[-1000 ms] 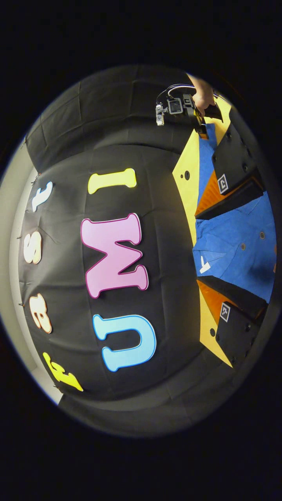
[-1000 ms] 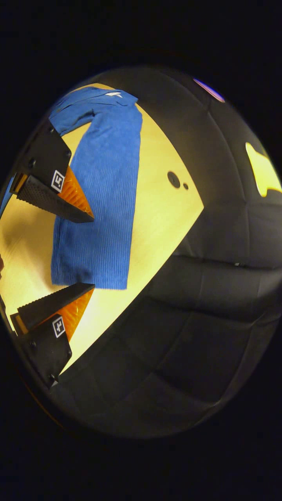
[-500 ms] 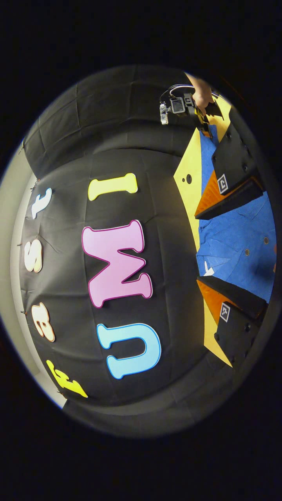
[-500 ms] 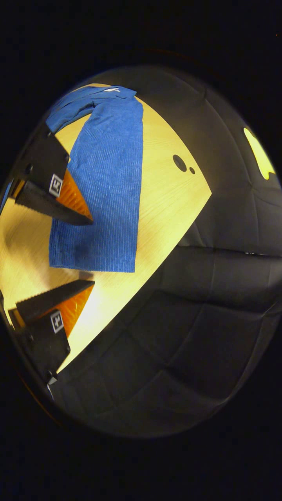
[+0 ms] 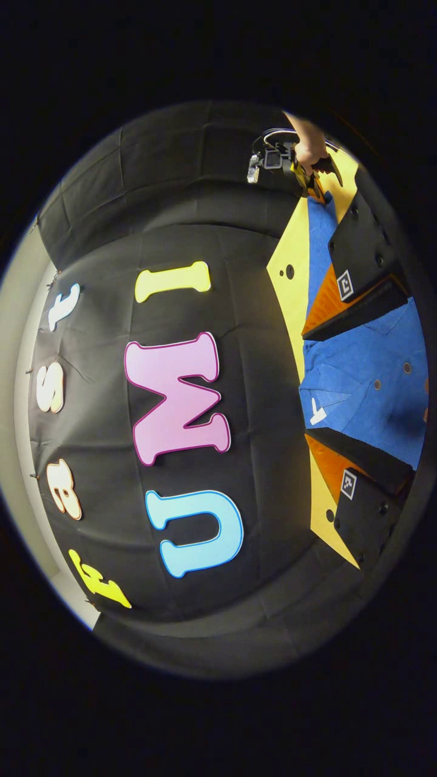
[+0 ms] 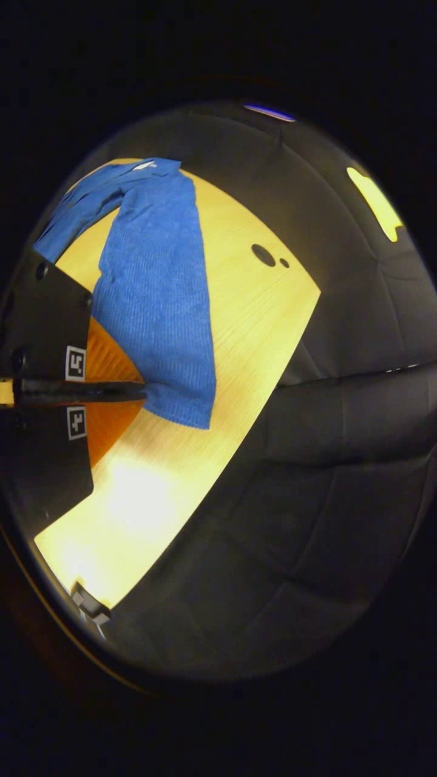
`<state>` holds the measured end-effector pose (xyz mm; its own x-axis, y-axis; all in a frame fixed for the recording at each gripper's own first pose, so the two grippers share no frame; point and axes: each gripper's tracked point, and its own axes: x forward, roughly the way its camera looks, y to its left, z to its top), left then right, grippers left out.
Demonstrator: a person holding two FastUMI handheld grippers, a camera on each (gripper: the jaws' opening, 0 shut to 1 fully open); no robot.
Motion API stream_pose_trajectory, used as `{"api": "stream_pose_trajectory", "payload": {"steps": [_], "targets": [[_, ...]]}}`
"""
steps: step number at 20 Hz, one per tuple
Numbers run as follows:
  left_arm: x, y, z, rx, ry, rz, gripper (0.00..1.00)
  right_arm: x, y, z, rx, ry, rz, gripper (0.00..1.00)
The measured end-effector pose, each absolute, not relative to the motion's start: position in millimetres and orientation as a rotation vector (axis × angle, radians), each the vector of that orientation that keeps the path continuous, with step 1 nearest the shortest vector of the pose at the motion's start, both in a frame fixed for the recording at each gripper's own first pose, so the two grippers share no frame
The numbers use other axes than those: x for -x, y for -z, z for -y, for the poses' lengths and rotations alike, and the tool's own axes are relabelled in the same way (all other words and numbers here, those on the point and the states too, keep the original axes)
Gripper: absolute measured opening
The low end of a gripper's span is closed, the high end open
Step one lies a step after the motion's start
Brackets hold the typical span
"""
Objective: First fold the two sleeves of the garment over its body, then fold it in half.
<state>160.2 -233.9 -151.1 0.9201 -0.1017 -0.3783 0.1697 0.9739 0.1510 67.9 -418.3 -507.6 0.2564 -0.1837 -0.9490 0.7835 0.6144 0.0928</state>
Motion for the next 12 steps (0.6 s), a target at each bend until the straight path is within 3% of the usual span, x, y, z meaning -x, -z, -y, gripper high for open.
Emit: {"api": "stream_pose_trajectory", "payload": {"steps": [4,12], "targets": [[-156,152,226,-0.178,0.122,-0.382,0.83,-80,497,402,-0.623,0.678,-1.101,0.01],[-146,150,193,-0.174,0.051,-0.381,0.83,-160,447,357,-0.515,0.53,-0.977,0.01]]}}
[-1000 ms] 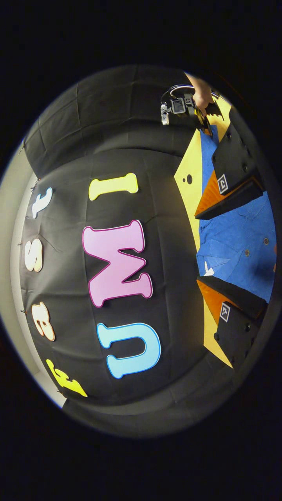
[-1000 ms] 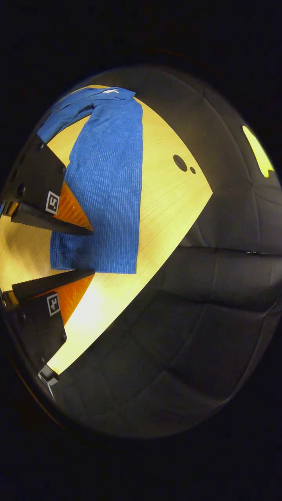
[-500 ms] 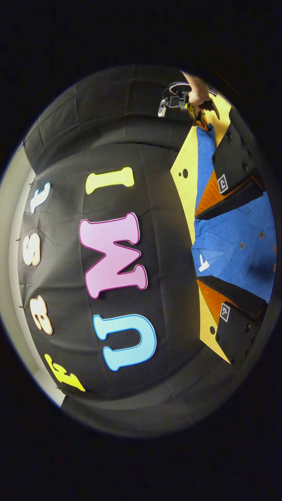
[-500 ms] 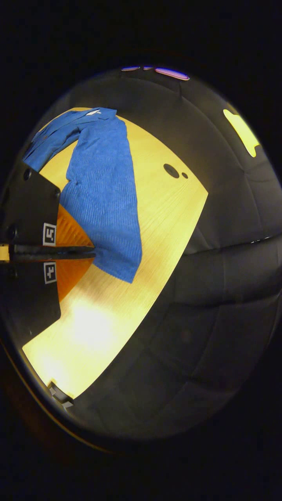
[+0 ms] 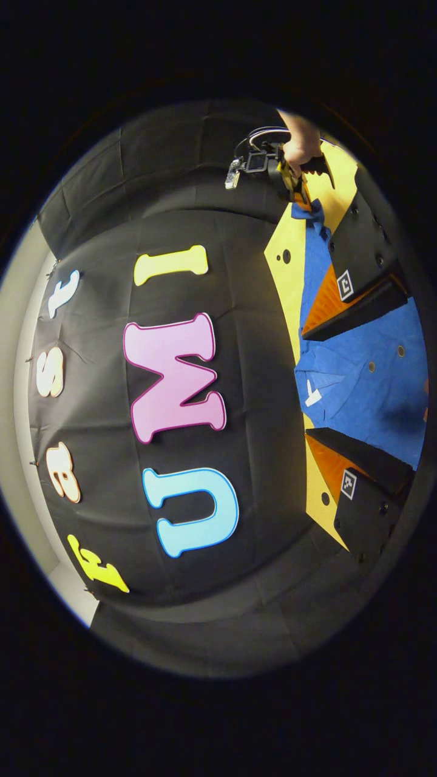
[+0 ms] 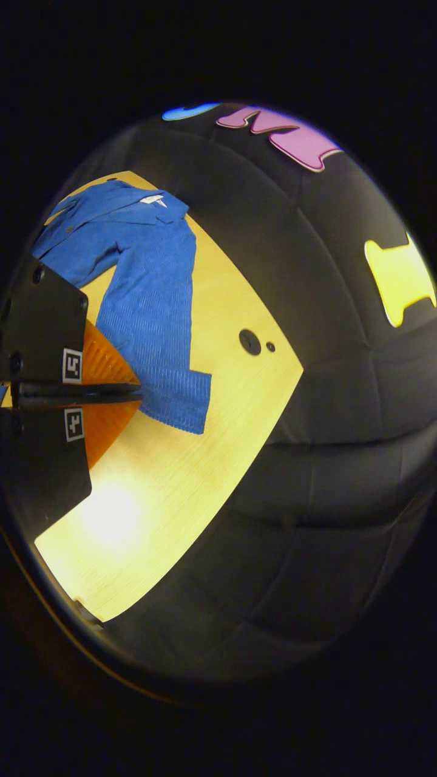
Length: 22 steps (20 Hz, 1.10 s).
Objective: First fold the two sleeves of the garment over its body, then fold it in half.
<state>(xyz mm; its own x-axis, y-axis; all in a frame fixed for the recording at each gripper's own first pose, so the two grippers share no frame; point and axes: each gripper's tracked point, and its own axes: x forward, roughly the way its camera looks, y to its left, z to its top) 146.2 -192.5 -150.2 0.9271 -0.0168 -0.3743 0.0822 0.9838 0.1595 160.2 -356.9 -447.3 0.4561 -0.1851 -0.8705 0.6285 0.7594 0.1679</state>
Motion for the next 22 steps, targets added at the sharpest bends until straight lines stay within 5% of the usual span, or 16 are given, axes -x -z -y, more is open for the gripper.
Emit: {"api": "stream_pose_trajectory", "payload": {"steps": [22], "targets": [[-91,166,48,-0.124,-0.23,-0.451,0.83,-313,392,-18,-0.425,-0.115,-0.953,0.0]]}}
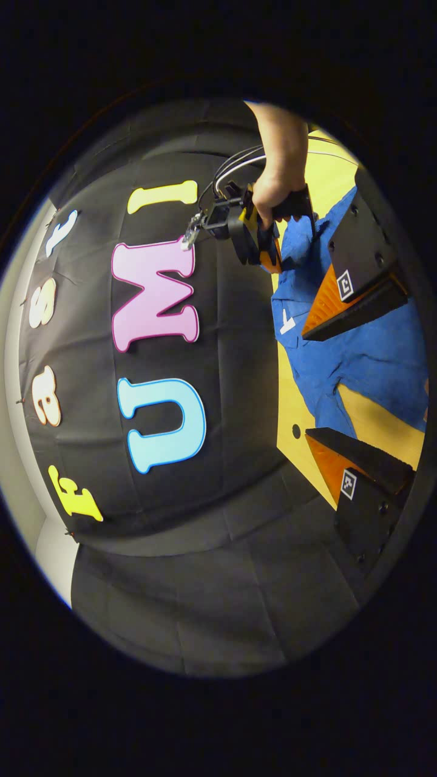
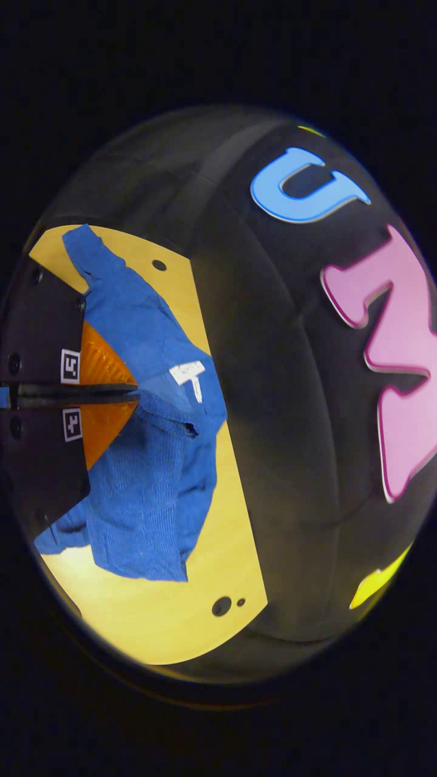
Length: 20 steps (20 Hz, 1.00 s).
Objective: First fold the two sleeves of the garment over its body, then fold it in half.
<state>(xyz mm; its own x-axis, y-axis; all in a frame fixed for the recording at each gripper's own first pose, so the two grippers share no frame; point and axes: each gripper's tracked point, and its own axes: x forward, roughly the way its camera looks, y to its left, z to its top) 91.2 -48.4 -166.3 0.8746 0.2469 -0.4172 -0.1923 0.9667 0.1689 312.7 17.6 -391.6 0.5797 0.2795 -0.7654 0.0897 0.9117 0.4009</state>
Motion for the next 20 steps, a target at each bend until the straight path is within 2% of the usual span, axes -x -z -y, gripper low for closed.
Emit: {"api": "stream_pose_trajectory", "payload": {"steps": [7,8,10,11,12,13,16,17,18,20], "targets": [[-81,183,3,-0.081,-0.31,-0.461,0.82,-301,416,-143,-0.357,-0.29,-0.984,0.0],[-80,186,-3,-0.082,-0.321,-0.466,0.86,-301,419,-157,-0.338,-0.314,-0.978,0.0],[-77,188,-13,-0.083,-0.339,-0.465,0.83,-301,424,-177,-0.288,-0.343,-0.96,0.01],[-76,191,-17,-0.082,-0.347,-0.467,0.83,-299,425,-184,-0.279,-0.354,-0.96,0.06],[-76,193,-23,-0.083,-0.358,-0.471,0.83,-297,425,-193,-0.284,-0.368,-0.965,0.29],[-74,194,-31,-0.082,-0.378,-0.471,0.83,-295,425,-200,-0.286,-0.372,-0.964,0.41],[-77,197,-47,-0.044,-0.419,-0.456,0.83,-294,424,-191,-0.231,-0.387,-0.936,1.0],[-77,202,-53,-0.037,-0.429,-0.456,0.83,-288,418,-186,-0.21,-0.386,-0.923,0.94],[-78,207,-60,-0.035,-0.443,-0.457,0.83,-287,411,-179,-0.204,-0.387,-0.899,0.99],[-79,217,-79,-0.031,-0.476,-0.464,0.83,-284,398,-162,-0.196,-0.384,-0.846,0.98]]}}
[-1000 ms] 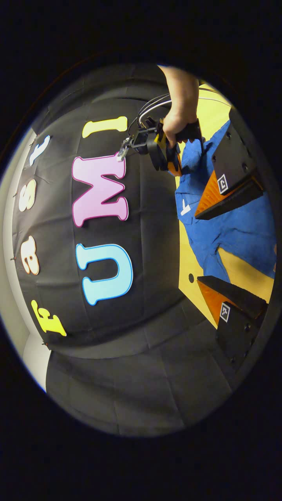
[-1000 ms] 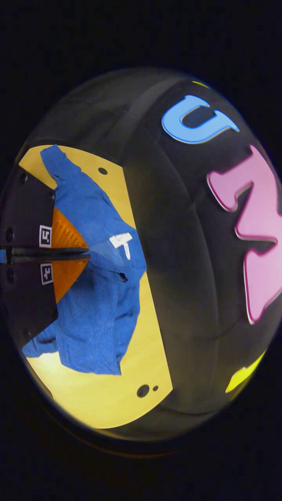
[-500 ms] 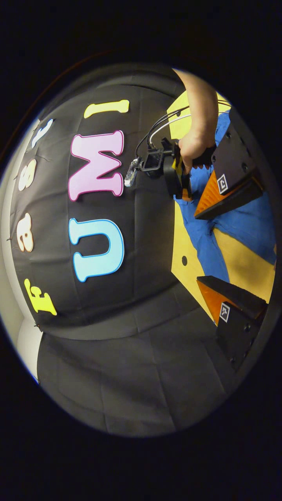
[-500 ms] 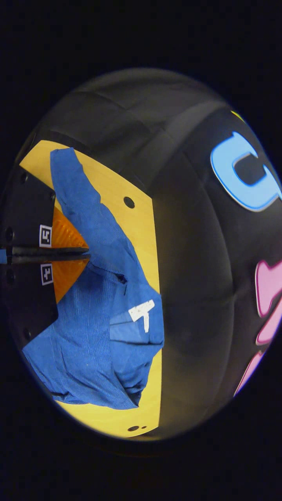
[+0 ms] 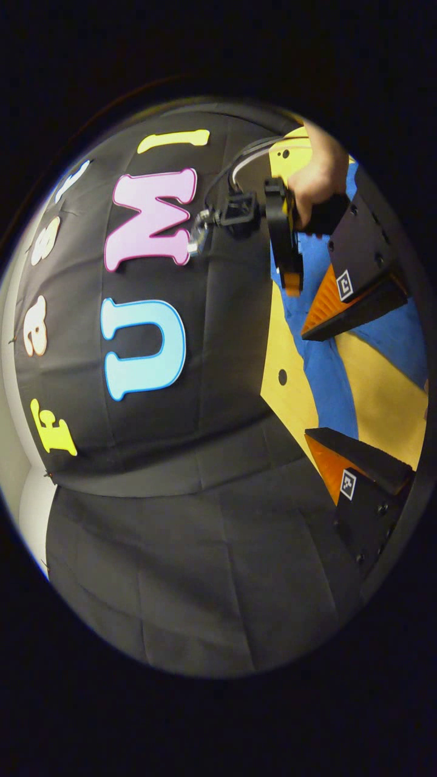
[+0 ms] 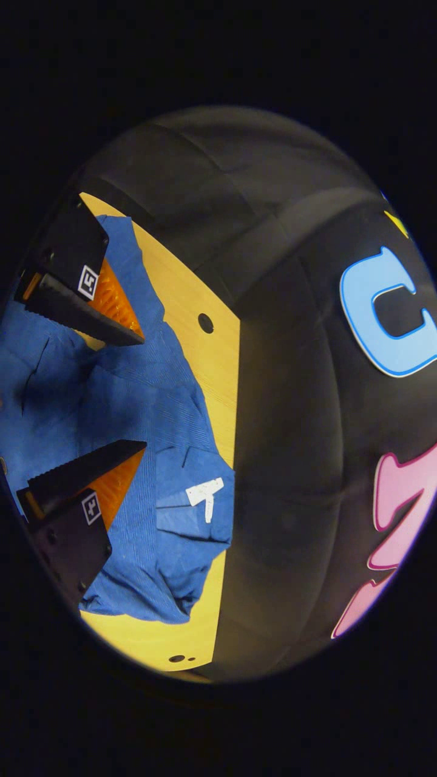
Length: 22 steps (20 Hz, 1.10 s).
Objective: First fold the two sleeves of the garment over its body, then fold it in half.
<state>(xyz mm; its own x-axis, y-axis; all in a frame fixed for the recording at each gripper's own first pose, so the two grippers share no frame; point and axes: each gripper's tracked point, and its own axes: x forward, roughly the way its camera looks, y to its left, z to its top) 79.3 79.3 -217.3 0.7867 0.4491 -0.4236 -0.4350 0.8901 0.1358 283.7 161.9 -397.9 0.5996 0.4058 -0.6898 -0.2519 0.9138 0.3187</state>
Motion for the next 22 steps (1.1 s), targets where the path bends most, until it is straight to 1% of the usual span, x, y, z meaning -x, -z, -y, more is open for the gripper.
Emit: {"api": "stream_pose_trajectory", "payload": {"steps": [4,6,8,10,11,13,15,16,18,21,22], "targets": [[-83,249,-125,-0.005,-0.567,-0.497,0.83,-270,361,-125,-0.186,-0.376,-0.735,0.98],[-82,278,-156,0.027,-0.638,-0.528,0.83,-258,350,-110,-0.174,-0.381,-0.707,0.98],[-80,306,-180,0.067,-0.683,-0.572,0.83,-243,338,-94,-0.16,-0.383,-0.696,0.98],[-79,339,-204,0.091,-0.728,-0.657,0.83,-234,322,-81,-0.159,-0.377,-0.655,0.98],[-71,360,-214,0.104,-0.756,-0.728,0.84,-228,313,-74,-0.156,-0.379,-0.632,0.98],[-68,384,-223,0.106,-0.8,-0.814,0.86,-219,298,-63,-0.144,-0.39,-0.587,0.98],[-73,394,-227,0.118,-0.83,-0.871,0.83,-211,284,-50,-0.115,-0.396,-0.541,0.98],[-74,397,-227,0.127,-0.84,-0.9,0.86,-208,276,-45,-0.105,-0.395,-0.513,0.98],[-72,394,-226,0.147,-0.852,-0.941,0.85,-199,258,-38,-0.1,-0.39,-0.459,0.98],[-66,393,-224,0.165,-0.868,-1.029,0.85,-182,245,-35,-0.117,-0.413,-0.461,0.97],[-69,392,-221,0.185,-0.867,-1.047,0.82,-180,238,-33,-0.114,-0.417,-0.447,0.98]]}}
